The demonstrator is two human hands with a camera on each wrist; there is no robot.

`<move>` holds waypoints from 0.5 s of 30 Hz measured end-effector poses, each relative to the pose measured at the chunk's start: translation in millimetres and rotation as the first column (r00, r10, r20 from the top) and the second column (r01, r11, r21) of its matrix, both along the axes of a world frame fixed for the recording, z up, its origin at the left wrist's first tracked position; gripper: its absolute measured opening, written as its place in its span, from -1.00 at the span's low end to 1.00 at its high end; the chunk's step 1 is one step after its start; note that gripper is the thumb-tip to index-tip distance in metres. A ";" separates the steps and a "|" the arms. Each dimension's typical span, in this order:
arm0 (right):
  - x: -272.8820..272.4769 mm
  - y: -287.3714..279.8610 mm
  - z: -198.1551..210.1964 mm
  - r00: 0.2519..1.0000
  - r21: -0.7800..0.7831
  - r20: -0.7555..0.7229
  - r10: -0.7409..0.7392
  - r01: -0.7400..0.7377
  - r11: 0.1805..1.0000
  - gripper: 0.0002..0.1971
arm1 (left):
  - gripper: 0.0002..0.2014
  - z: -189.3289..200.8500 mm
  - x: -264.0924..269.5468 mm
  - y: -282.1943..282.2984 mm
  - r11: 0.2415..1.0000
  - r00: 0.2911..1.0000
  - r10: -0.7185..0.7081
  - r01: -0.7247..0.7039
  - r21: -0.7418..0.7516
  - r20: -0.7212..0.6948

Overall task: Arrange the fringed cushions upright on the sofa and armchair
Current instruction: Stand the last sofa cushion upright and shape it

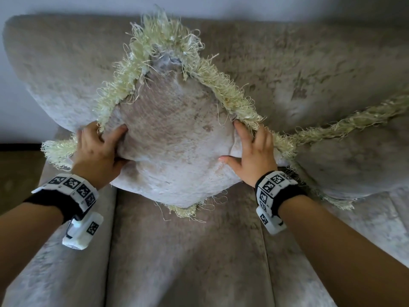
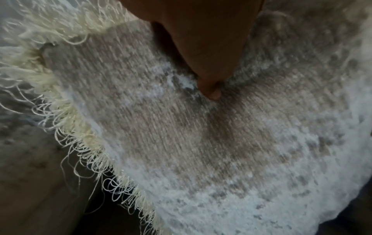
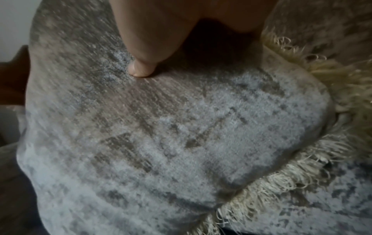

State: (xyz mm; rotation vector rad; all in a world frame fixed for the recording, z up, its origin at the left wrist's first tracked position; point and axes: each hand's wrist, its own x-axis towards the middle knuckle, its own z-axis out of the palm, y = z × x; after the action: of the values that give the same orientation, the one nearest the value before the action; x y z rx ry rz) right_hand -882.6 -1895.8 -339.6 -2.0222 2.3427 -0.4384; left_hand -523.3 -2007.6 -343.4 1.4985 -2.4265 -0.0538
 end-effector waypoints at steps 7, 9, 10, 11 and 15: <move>-3.0 3.4 5.6 0.999 0.133 -0.037 -0.015 0.020 0.991 -0.02 | 0.02 23.6 -5.6 14.0 0.998 0.995 -0.015 0.010 0.058 0.100; -3.1 6.7 12.9 0.999 0.218 -0.050 -0.016 0.027 0.976 -0.01 | 0.02 31.0 -1.8 20.1 0.993 0.989 -0.005 -0.013 0.118 0.150; -3.0 9.4 17.7 0.999 0.248 -0.046 -0.023 0.034 0.968 -0.01 | 0.01 36.2 0.0 22.9 0.987 0.986 0.006 -0.032 0.155 0.166; -2.3 12.4 23.9 0.999 0.266 -0.035 -0.036 0.044 0.963 -0.03 | -0.02 41.6 1.6 25.5 0.981 0.985 0.017 -0.051 0.189 0.174; 4.7 32.3 61.5 0.996 0.342 -0.005 -0.089 0.086 0.936 -0.21 | -0.25 68.8 3.2 41.1 0.958 0.984 0.058 -0.102 0.269 0.166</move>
State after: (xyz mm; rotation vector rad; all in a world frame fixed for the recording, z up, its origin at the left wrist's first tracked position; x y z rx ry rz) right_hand -877.9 -1863.5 -278.1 -1.7587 2.3127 -0.0345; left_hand -520.1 -1966.5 -274.7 1.7808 -2.5622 -0.2795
